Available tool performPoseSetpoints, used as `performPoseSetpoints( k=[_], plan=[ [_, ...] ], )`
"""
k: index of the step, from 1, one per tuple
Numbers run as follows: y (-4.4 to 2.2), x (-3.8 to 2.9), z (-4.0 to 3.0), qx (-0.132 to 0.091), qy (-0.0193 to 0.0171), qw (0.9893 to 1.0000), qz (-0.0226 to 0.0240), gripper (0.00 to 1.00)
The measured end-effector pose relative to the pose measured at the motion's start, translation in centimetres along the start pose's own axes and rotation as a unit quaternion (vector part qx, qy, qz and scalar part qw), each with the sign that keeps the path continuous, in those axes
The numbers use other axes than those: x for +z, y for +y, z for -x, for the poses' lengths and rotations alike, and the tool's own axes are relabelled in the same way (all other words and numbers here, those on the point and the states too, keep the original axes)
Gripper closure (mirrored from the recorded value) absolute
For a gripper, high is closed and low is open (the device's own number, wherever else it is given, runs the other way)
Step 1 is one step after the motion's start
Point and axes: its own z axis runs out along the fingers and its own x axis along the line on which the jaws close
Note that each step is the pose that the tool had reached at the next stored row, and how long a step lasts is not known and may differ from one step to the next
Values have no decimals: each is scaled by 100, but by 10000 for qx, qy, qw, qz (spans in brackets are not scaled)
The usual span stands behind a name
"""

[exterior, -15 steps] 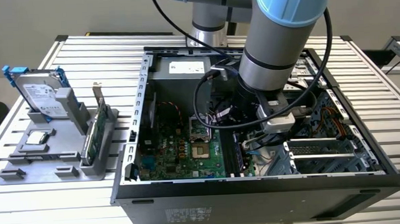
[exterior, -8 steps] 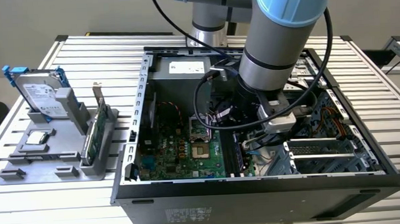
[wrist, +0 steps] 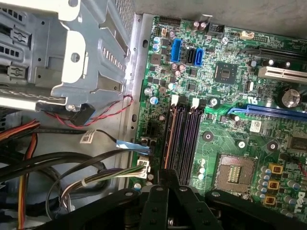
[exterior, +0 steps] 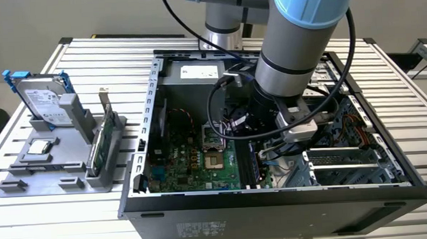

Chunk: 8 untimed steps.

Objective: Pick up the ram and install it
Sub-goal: 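Press down the ram until it locks into place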

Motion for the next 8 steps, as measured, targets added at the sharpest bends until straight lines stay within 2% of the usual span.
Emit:
performPoseSetpoints(
  k=[8],
  plan=[
    [0,-1,0,-166,-3,9999,-3,100]
  ],
)
